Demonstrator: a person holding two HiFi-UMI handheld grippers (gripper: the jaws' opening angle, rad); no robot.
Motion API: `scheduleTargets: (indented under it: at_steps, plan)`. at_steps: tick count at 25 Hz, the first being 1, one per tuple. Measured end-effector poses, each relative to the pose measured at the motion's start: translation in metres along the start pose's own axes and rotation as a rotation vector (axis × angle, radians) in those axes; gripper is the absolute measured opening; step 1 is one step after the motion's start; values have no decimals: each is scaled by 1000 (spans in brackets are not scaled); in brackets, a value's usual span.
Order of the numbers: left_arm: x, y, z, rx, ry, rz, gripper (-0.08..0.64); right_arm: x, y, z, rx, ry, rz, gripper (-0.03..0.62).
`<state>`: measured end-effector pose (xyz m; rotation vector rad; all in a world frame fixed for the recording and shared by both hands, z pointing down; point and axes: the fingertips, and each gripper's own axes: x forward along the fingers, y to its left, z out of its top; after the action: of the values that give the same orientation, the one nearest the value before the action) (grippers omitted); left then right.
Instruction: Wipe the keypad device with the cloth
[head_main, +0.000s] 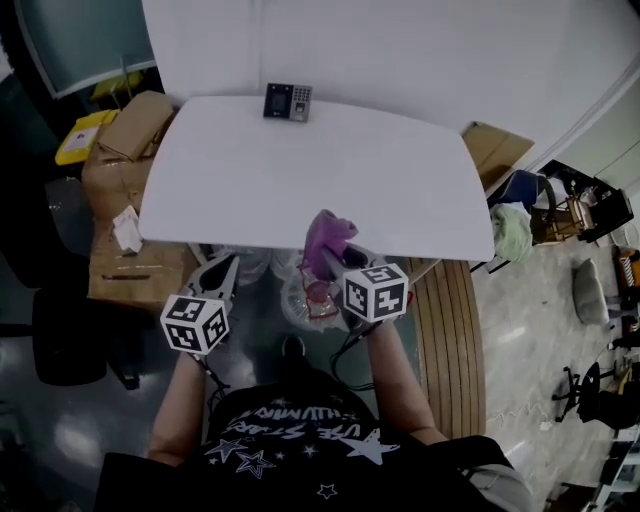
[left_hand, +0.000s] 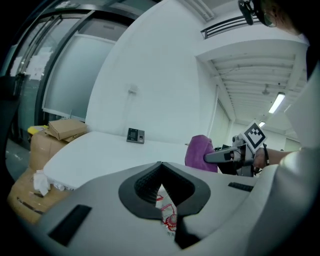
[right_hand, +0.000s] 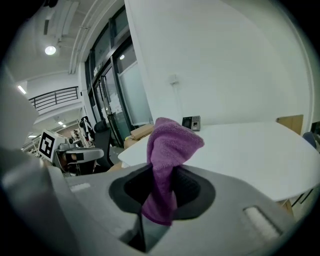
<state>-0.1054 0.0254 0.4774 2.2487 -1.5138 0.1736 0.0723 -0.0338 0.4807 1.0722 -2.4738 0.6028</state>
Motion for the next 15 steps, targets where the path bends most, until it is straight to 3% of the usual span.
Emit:
scheduleTargets:
  at_steps: [9, 15]
  plan:
    - [50, 4, 27, 16, 4, 22, 6, 15, -58, 16, 49, -4, 5, 95]
    - [66, 11, 45, -3, -23, 54, 6, 31, -70, 25, 26, 14, 46, 95]
